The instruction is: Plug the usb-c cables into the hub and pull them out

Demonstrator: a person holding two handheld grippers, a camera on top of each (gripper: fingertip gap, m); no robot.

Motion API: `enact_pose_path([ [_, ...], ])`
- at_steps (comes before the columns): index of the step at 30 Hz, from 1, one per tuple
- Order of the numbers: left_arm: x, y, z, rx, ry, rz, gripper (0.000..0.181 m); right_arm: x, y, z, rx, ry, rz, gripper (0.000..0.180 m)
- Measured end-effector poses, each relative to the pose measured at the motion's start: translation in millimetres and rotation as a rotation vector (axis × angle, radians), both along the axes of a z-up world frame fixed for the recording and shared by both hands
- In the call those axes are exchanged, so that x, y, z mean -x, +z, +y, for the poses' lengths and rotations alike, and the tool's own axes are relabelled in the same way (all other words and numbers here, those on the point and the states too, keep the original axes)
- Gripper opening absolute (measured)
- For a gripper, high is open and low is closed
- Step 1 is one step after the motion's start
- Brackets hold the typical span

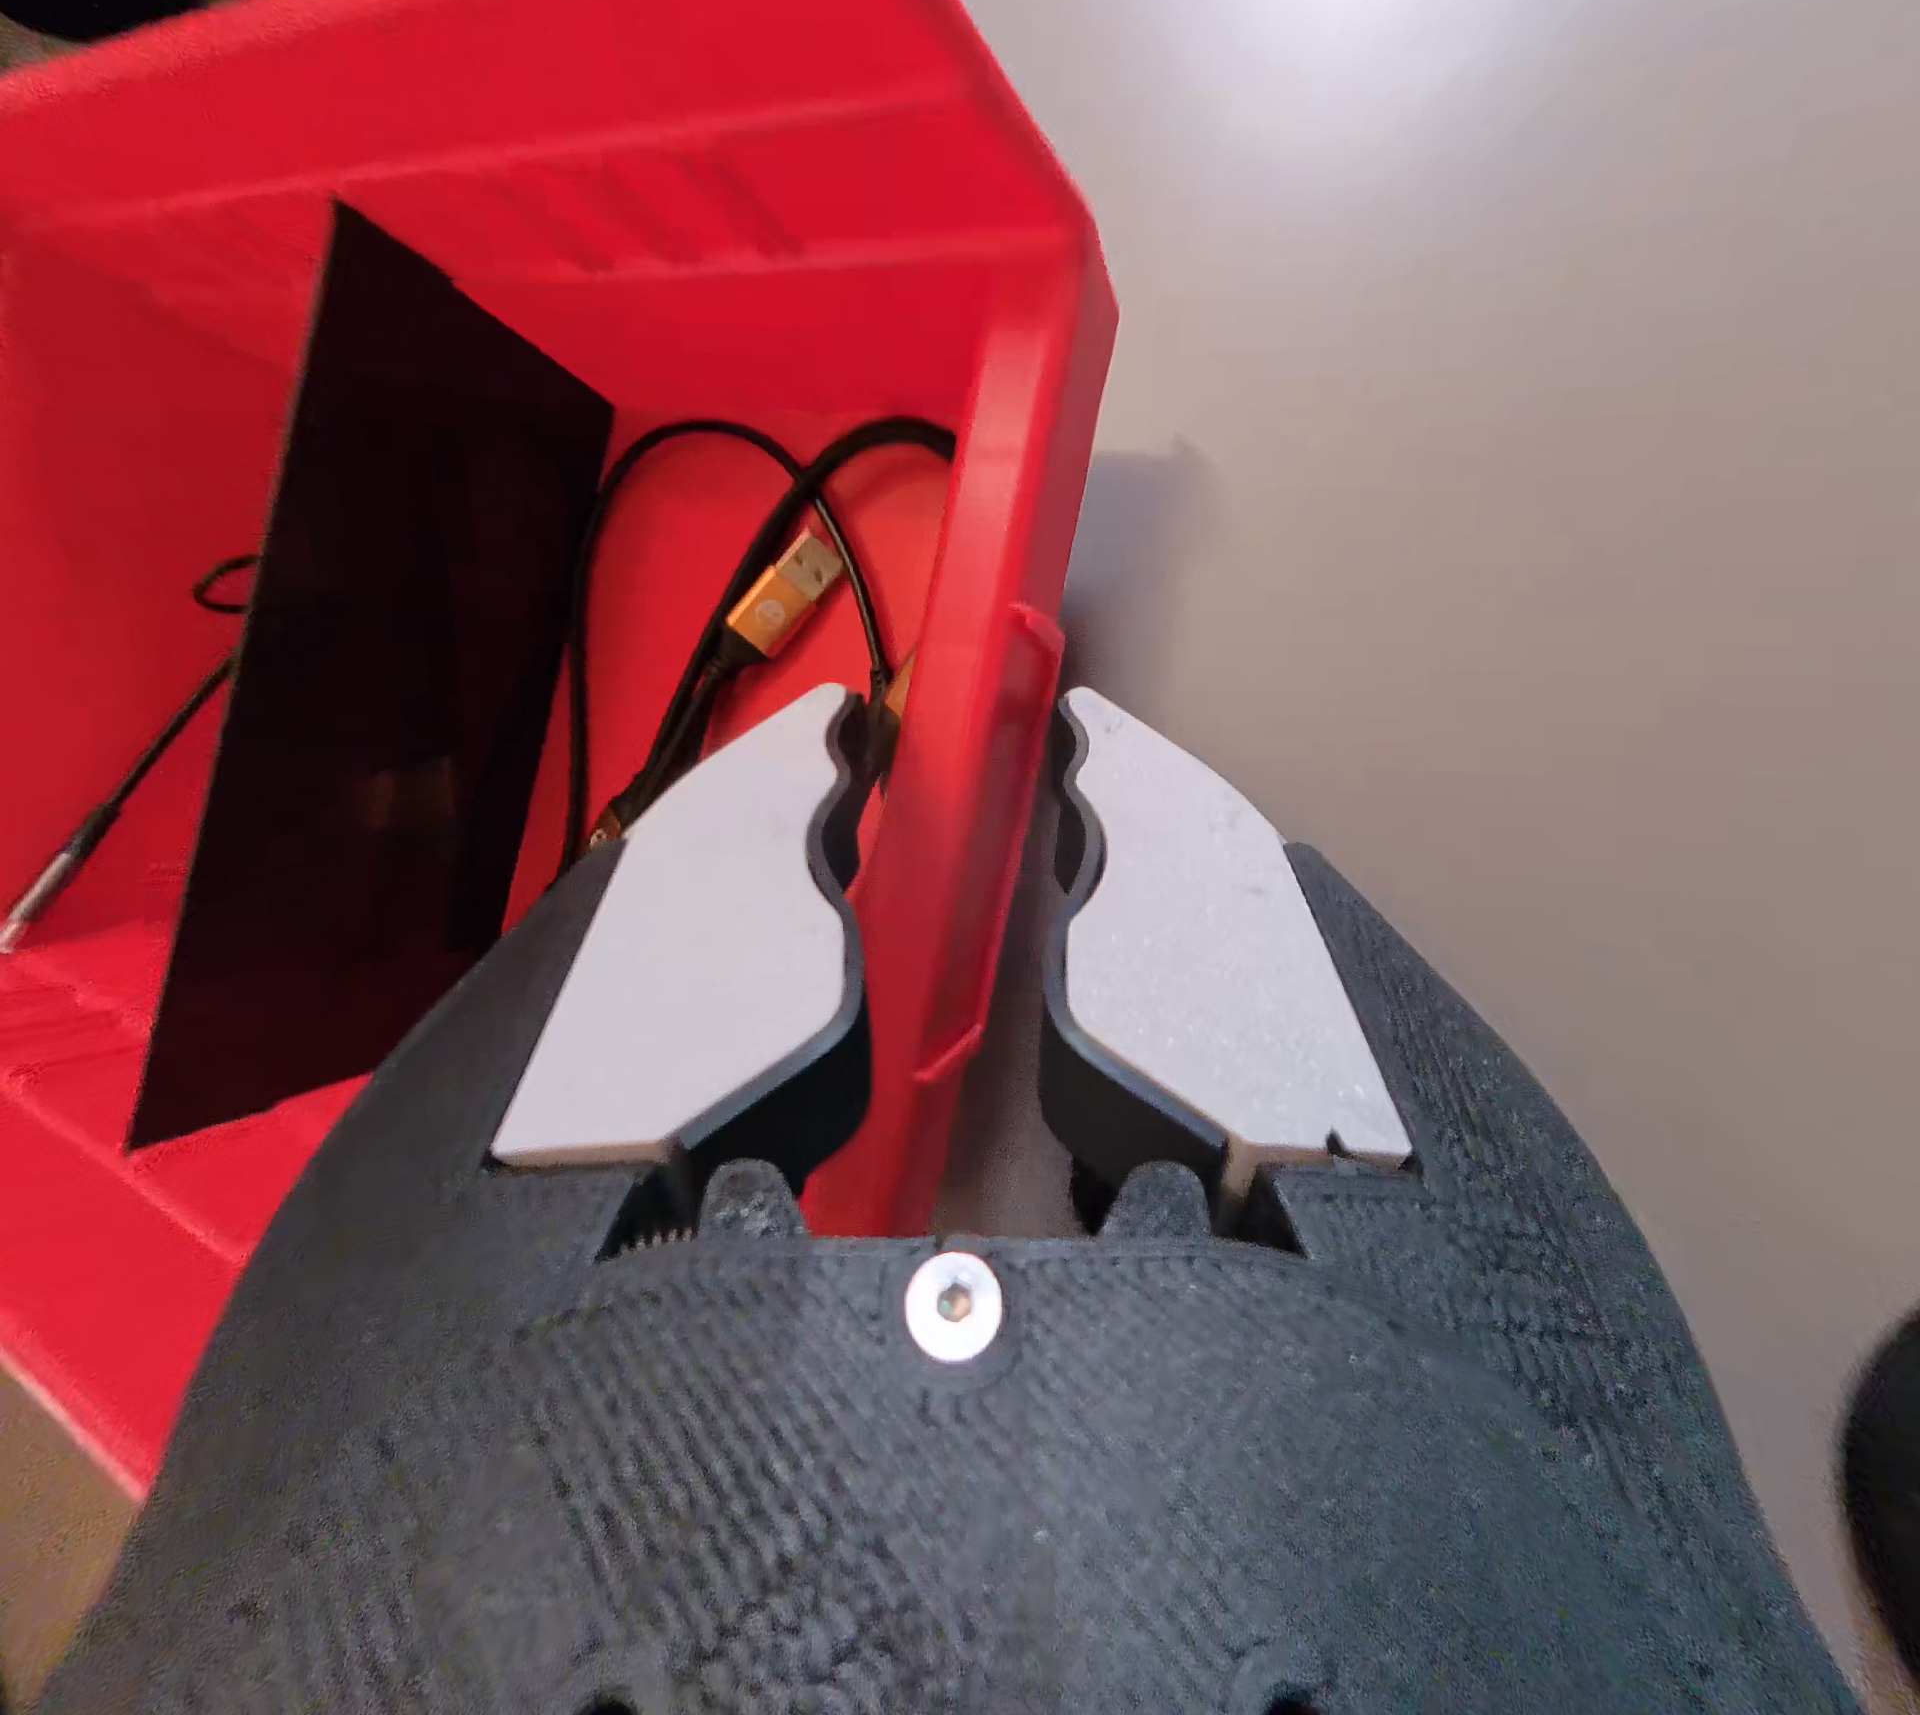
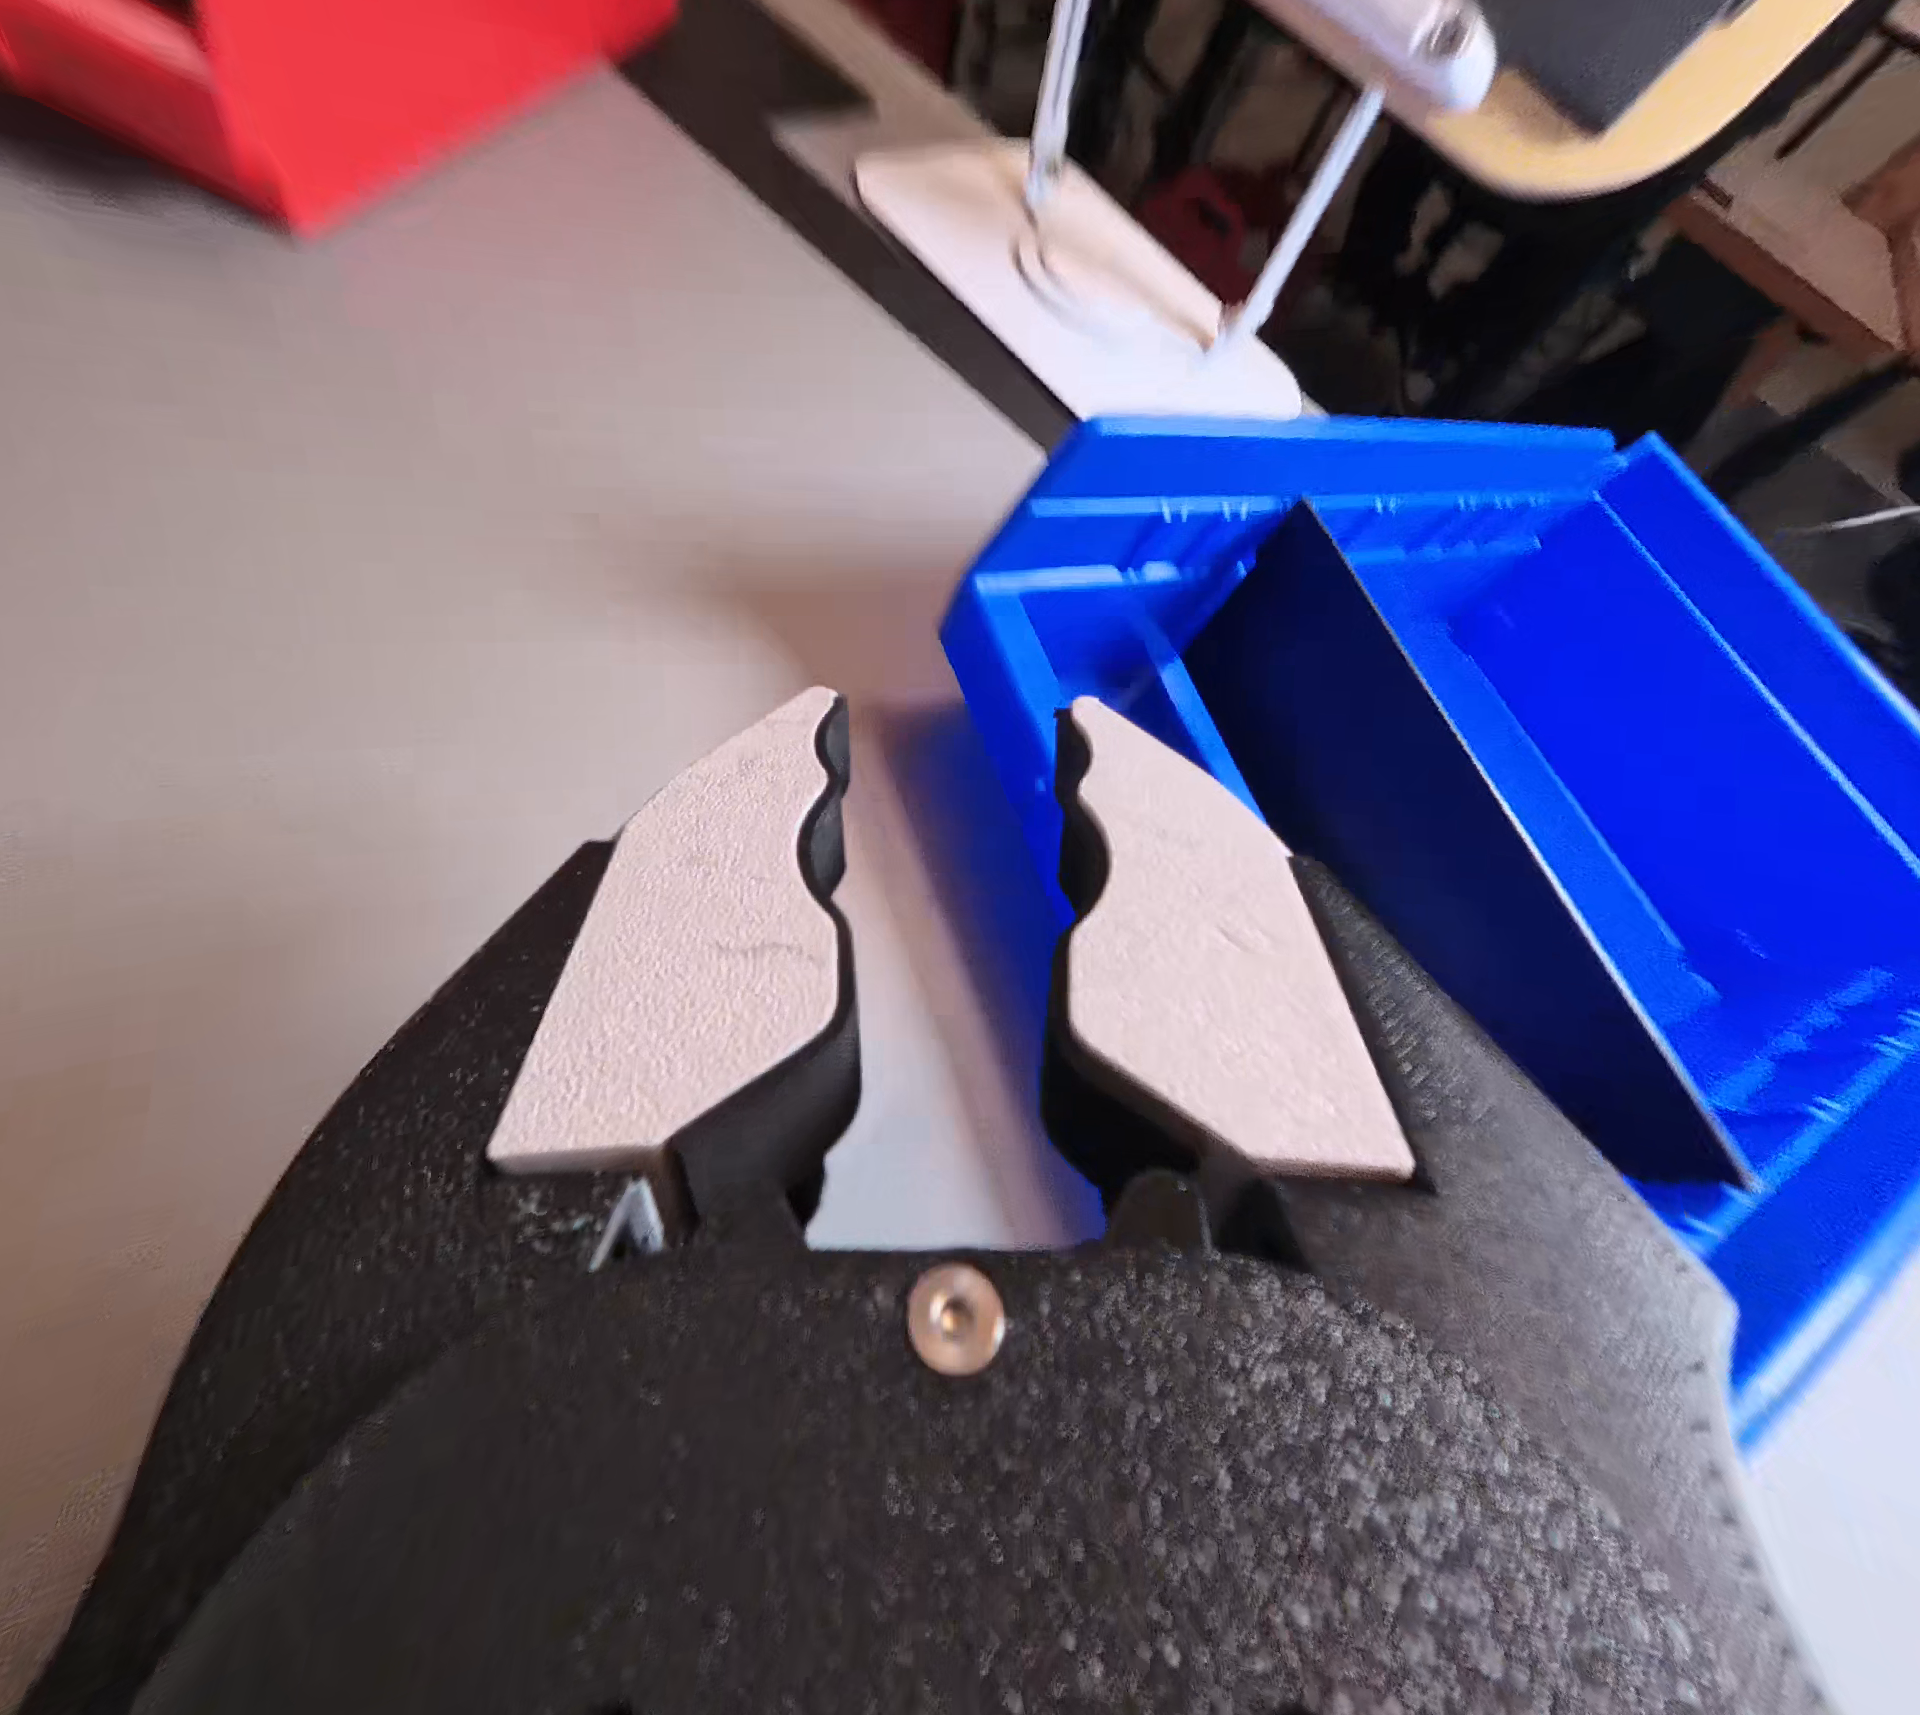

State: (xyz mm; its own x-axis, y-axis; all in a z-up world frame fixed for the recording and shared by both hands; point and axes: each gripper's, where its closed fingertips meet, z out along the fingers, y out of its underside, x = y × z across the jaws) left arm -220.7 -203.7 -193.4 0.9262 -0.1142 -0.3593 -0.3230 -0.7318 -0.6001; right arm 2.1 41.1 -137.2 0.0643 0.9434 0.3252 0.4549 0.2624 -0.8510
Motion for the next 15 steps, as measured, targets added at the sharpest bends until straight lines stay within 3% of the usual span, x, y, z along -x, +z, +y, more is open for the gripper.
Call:
enact_pose_path([
  [4,5.4,50.7,-3.4,-0.181,0.058,-0.069,0.034,7.2,16.1,-17.8,0.157,0.038,0.215,0.039],
  [7,35.3,86.1,-9.6,-0.228,0.150,-0.051,0.033,11.7,11.4,-26.4,0.198,0.063,0.264,0.029],
  [11,86.1,109.9,-6.0,-0.159,0.227,-0.030,0.033,11.5,4.4,-36.1,0.221,0.080,0.291,0.001],
  [15,131.3,97.0,9.2,-0.004,0.300,-0.065,0.030,8.4,-1.2,-44.5,0.219,0.106,0.284,0.000],
])
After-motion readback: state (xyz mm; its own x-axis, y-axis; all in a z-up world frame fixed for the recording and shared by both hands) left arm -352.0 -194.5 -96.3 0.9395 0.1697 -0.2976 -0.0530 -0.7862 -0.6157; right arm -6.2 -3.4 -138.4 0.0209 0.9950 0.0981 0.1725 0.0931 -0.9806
